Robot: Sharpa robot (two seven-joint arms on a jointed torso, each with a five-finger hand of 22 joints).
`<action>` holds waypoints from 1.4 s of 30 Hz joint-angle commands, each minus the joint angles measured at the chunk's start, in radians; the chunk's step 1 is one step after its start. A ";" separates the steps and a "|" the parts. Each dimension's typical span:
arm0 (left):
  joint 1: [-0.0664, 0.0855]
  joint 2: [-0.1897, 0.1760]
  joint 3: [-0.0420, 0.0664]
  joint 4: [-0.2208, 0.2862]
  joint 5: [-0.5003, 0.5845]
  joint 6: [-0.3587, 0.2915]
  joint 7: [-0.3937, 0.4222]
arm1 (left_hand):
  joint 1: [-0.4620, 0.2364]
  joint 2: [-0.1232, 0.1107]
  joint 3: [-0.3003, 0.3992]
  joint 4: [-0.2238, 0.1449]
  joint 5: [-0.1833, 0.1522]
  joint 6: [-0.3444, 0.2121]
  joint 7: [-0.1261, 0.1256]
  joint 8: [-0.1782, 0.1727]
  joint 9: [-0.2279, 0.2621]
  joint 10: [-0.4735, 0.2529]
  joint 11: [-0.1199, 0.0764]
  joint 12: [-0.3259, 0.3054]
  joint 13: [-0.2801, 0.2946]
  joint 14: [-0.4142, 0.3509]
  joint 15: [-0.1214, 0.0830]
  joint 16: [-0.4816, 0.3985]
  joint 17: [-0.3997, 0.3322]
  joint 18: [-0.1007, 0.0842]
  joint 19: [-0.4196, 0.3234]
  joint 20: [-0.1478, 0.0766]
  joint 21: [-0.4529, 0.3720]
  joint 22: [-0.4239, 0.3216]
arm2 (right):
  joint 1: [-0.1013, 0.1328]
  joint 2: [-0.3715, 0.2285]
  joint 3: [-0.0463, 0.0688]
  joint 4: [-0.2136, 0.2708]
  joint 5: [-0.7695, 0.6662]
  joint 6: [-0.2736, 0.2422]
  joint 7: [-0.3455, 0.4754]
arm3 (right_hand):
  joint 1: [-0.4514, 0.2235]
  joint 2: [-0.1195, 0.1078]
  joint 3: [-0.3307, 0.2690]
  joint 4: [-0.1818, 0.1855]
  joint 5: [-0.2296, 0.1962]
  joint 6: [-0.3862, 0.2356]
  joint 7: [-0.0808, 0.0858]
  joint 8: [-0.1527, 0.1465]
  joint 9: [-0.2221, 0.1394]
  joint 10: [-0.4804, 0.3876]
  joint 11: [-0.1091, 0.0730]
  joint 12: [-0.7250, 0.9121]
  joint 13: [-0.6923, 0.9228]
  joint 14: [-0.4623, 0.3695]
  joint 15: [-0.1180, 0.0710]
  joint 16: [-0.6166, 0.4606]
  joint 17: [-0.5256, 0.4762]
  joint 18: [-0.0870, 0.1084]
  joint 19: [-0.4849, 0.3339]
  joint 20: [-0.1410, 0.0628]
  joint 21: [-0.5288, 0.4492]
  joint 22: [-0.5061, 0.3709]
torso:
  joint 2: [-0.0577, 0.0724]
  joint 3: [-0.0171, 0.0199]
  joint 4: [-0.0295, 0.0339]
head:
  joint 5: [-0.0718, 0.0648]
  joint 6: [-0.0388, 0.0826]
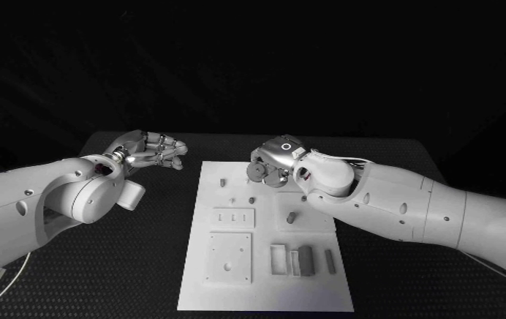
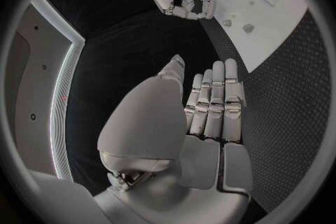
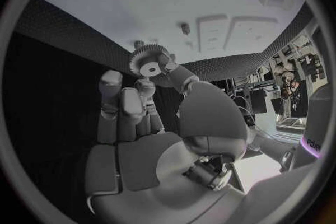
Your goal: Assemble the parts on the task board
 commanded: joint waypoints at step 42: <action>0.000 0.016 0.001 -0.010 -0.003 0.010 0.012 | -0.007 0.000 0.009 0.000 -0.003 -0.006 0.002 -0.007 -0.001 -0.004 0.006 -0.004 -0.002 0.006 0.003 -0.009 0.004 0.017 0.003 -0.001 -0.005 0.002 | -0.016 0.137 -0.060 -0.134 -0.088 -0.029 -0.043 | 0.010 -0.019 0.008 0.007 0.001 0.049 0.042 -0.002 -0.001 0.010 0.001 -0.003 -0.013 0.005 -0.003 -0.008 -0.002 0.063 0.010 0.001 -0.002 0.009 | -0.001 -0.0004 0.0036 | -0.002 -0.007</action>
